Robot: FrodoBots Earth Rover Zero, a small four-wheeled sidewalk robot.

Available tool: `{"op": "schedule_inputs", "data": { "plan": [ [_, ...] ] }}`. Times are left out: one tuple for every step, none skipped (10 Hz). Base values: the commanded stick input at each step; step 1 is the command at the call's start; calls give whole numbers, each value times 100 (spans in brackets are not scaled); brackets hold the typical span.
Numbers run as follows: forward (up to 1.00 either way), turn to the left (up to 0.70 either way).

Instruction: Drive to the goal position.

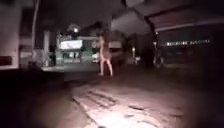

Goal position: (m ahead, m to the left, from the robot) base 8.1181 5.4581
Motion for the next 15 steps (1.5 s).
{"op": "schedule_inputs", "data": {
  "plan": [
    [100,0],
    [100,0],
    [100,0],
    [100,0],
    [100,0],
    [100,0],
    [100,0],
    [100,0],
    [100,0],
    [100,27],
    [100,38],
    [100,40],
    [100,40],
    [100,40],
    [100,40]
  ]
}}
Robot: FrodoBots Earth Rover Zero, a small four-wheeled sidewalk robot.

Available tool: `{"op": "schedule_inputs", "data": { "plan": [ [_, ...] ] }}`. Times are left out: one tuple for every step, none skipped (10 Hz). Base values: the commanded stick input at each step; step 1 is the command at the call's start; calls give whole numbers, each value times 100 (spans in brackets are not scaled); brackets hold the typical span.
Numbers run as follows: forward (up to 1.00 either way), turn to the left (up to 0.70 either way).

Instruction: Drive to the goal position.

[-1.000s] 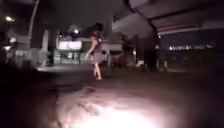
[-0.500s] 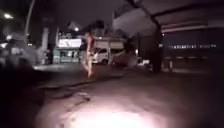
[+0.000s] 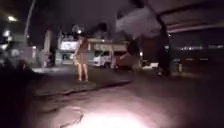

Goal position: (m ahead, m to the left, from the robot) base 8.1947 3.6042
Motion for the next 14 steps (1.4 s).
{"op": "schedule_inputs", "data": {
  "plan": [
    [100,40],
    [100,8],
    [100,0],
    [100,0],
    [100,0],
    [100,0],
    [100,0],
    [100,0],
    [100,0],
    [100,0],
    [100,0],
    [100,0],
    [100,13],
    [100,27]
  ]
}}
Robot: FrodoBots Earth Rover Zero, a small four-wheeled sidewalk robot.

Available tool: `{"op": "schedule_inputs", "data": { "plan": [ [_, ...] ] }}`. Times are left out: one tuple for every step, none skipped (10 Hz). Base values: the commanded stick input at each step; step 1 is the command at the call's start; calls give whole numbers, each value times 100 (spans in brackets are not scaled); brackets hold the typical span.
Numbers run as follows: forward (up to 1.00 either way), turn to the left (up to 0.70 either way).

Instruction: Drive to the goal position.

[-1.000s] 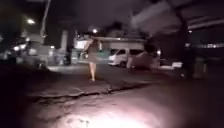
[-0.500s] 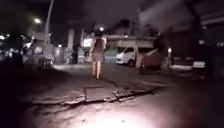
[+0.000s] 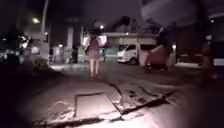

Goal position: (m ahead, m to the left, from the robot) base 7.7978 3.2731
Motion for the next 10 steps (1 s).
{"op": "schedule_inputs", "data": {
  "plan": [
    [100,38],
    [100,40],
    [100,40],
    [100,40],
    [100,40],
    [100,40],
    [100,40],
    [100,32],
    [100,8],
    [100,0]
  ]
}}
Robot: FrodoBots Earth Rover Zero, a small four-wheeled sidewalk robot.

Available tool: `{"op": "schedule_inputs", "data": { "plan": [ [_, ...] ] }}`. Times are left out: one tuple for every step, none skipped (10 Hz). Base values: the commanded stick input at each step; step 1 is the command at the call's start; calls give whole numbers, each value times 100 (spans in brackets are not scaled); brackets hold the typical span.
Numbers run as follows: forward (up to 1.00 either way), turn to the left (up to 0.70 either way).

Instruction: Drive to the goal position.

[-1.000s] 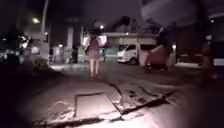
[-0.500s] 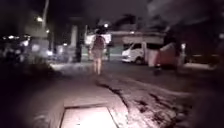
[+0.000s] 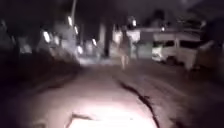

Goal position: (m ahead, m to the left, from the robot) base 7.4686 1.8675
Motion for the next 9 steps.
{"op": "schedule_inputs", "data": {
  "plan": [
    [100,0],
    [100,0],
    [100,0],
    [100,0],
    [100,0],
    [100,0],
    [100,0],
    [100,0],
    [100,0]
  ]
}}
